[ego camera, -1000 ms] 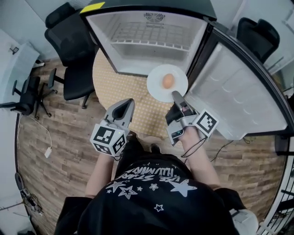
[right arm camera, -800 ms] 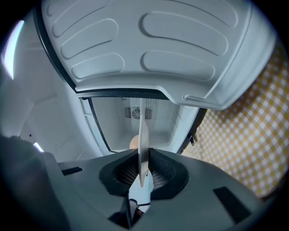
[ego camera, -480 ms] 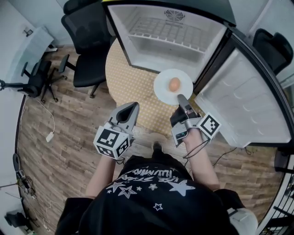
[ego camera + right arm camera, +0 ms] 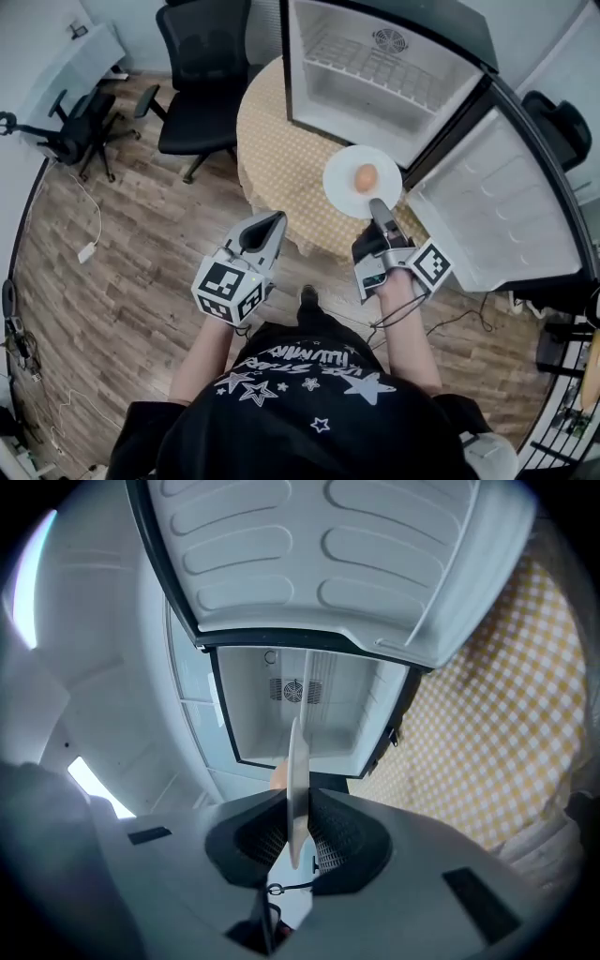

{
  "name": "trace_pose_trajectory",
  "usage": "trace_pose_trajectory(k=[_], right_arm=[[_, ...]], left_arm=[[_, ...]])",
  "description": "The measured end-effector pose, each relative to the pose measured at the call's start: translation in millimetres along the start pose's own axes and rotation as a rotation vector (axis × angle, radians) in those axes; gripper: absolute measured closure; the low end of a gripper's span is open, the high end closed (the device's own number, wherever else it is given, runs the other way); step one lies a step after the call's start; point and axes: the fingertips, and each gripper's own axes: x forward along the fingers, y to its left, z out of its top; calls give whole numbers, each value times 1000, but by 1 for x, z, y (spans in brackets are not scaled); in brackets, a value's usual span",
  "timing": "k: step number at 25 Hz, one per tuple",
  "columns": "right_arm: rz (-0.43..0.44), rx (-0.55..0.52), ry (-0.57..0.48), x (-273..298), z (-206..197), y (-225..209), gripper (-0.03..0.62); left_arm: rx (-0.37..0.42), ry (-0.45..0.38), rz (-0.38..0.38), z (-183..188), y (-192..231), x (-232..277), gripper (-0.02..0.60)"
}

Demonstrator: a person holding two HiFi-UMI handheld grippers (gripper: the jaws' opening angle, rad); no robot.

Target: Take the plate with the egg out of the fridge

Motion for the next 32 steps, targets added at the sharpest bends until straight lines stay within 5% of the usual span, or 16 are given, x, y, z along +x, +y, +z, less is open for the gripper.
trace_pose_trajectory(k=[20,25,32], right_arm=[[-28,-21,-58,-131,-108,22,537],[-84,-21,-83,-158,-111,14,537],[-46,-30,-60,-147,-116,26,537]], left_arm=[[-7,-44,-75,-28,-45,-136,578],[-33,-37,-108,-38,-60,-145,578],[-2,-71,-57,-25,-53,-153,578]])
